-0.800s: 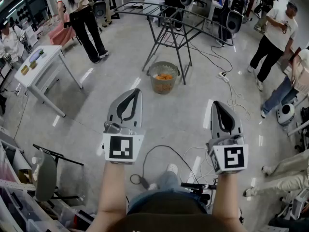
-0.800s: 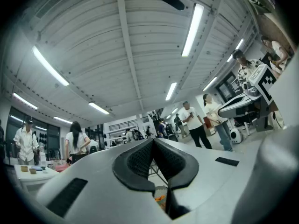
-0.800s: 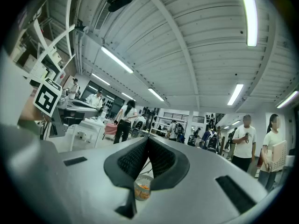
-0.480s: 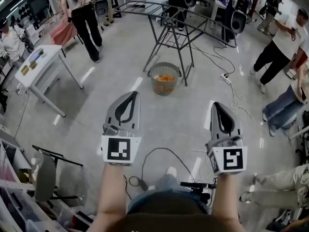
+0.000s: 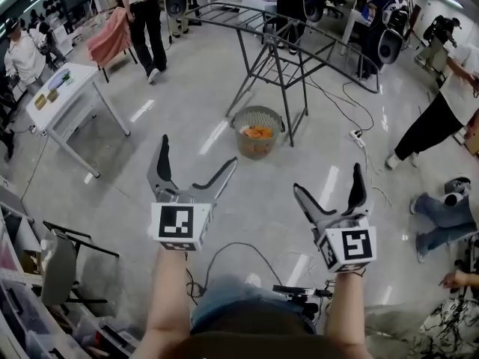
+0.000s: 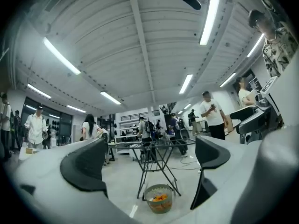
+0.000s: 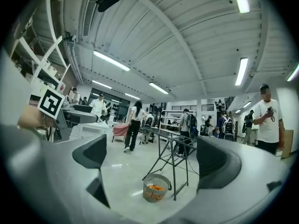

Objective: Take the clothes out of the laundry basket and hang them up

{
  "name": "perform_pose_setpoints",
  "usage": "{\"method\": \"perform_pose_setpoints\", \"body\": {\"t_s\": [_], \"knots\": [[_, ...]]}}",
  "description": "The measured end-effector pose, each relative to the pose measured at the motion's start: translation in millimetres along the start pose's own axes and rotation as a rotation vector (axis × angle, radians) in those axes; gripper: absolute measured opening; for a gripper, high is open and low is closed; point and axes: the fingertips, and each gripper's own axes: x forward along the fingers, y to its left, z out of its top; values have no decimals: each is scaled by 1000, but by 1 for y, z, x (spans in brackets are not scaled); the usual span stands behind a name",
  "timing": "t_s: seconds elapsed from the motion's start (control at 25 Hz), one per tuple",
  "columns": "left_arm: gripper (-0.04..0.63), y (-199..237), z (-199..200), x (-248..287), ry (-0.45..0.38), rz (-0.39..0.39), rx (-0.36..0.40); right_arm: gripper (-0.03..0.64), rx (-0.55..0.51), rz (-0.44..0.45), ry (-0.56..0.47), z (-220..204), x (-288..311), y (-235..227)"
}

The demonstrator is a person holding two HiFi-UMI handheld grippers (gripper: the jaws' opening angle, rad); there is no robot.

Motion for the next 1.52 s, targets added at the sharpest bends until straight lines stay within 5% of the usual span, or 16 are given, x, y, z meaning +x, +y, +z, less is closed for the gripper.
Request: {"method": "perform_pose_setpoints", "body": {"t_s": [0.44, 1.08, 1.52], "knots": [[568, 26, -37, 91, 39, -6, 46, 572, -12, -9, -8, -21, 84, -37], [568, 175, -107, 348, 51, -191, 67, 571, 10, -200, 82, -39, 348, -68], [568, 233, -138, 430, 63, -190, 38, 569, 27, -299, 150, -52, 418, -87]]}}
